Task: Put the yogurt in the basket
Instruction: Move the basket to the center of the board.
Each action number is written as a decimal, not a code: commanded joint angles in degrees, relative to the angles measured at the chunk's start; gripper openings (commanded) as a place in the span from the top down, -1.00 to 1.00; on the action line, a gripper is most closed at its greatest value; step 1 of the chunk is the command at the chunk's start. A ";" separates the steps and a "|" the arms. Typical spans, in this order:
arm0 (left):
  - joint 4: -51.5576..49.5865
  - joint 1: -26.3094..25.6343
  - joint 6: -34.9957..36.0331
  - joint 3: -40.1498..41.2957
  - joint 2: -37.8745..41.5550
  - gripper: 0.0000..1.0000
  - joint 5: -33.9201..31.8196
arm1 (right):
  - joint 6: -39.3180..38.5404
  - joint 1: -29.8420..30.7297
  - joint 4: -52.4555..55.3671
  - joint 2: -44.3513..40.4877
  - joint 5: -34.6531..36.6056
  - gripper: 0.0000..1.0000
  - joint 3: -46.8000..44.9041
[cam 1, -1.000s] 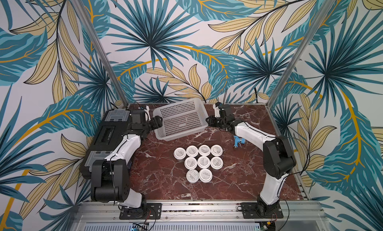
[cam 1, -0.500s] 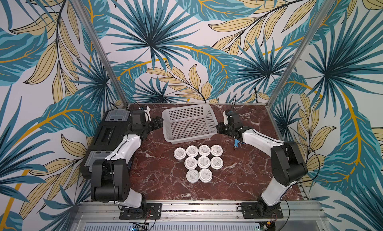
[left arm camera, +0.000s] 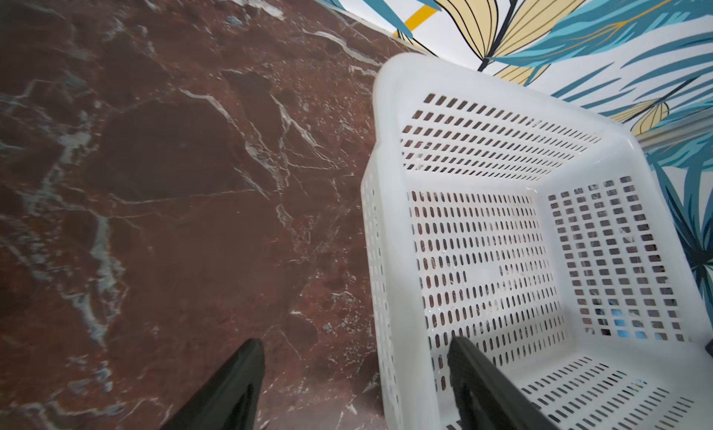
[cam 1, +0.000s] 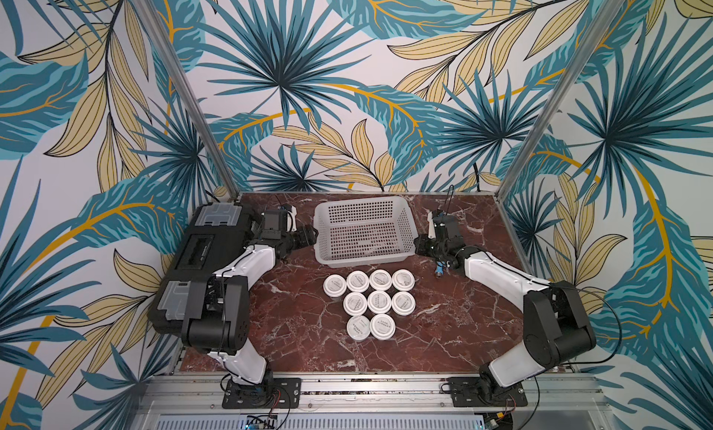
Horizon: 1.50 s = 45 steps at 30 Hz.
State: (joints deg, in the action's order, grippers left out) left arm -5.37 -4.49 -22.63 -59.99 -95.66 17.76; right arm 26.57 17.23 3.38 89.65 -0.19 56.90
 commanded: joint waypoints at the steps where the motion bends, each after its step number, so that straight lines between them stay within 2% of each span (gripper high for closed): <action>1: 0.66 -2.02 0.06 -3.78 -1.27 -0.58 0.18 | -0.58 -0.18 0.76 -1.92 2.20 0.60 -1.91; 15: 2.77 -3.64 -1.36 -4.79 -3.50 -0.58 1.21 | -0.74 -0.18 0.59 -1.21 -0.60 0.52 -4.24; 26: 1.44 -2.73 0.29 -2.97 1.28 -0.61 -3.01 | -0.67 -0.16 0.17 0.97 -2.46 0.54 -3.91; 32: 2.97 -2.46 -0.22 -2.75 0.21 -0.61 -1.69 | -1.03 -0.15 1.00 -1.57 -2.15 0.63 -5.63; 45: 2.64 -2.37 0.02 -3.30 -0.79 -0.62 -1.55 | -0.71 -0.10 1.76 -5.36 -3.83 0.60 -8.92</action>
State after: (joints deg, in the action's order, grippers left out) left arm -3.64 -7.29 -23.42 -62.08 -95.98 15.73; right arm 26.35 17.17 2.59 85.67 -3.09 49.95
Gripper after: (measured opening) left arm 0.813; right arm 0.193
